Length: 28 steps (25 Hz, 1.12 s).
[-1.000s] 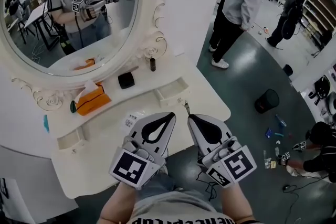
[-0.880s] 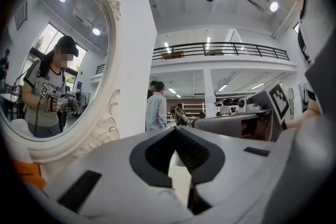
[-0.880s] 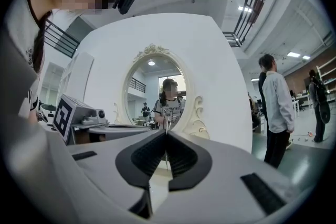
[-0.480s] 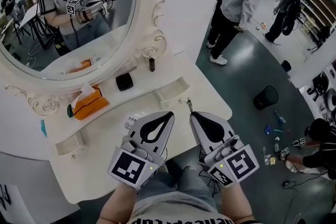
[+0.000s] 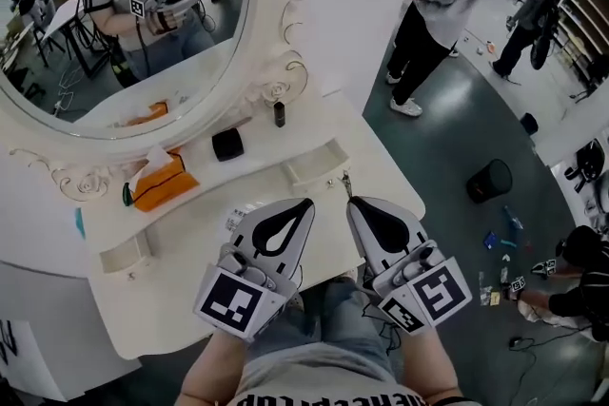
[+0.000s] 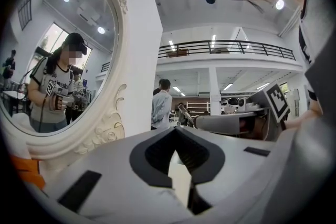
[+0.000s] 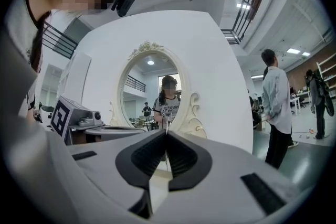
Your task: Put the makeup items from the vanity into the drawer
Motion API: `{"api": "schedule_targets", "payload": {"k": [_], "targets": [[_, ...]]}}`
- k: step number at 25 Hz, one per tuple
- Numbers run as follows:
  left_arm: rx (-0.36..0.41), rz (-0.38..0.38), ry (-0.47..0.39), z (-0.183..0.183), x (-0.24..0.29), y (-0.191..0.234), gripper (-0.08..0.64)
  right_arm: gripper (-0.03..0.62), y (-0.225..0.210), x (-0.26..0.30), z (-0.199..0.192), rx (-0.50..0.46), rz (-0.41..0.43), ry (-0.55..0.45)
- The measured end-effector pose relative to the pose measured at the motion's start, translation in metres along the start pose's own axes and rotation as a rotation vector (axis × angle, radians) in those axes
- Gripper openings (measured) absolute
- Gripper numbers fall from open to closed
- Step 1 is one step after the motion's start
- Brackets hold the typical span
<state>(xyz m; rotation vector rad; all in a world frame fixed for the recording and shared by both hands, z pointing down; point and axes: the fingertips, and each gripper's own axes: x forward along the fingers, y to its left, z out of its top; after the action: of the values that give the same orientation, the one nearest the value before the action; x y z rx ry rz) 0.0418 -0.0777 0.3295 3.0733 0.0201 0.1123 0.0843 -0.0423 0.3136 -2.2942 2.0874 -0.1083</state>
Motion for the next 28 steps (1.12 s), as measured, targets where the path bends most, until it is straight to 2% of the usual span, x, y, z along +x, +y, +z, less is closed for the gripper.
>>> {"api": "schedule_targets", "payload": {"k": [12, 28], "targets": [[-0.023, 0.143, -0.007, 0.007, 0.019, 0.017, 0.008, 0.021, -0.030, 0.027, 0.004, -0.007, 0.129, 0.026], [-0.054, 0.380, -0.012, 0.005, 0.029, 0.044, 0.008, 0.021, -0.056, 0.074, -0.004, -0.061, 0.346, 0.086]]}}
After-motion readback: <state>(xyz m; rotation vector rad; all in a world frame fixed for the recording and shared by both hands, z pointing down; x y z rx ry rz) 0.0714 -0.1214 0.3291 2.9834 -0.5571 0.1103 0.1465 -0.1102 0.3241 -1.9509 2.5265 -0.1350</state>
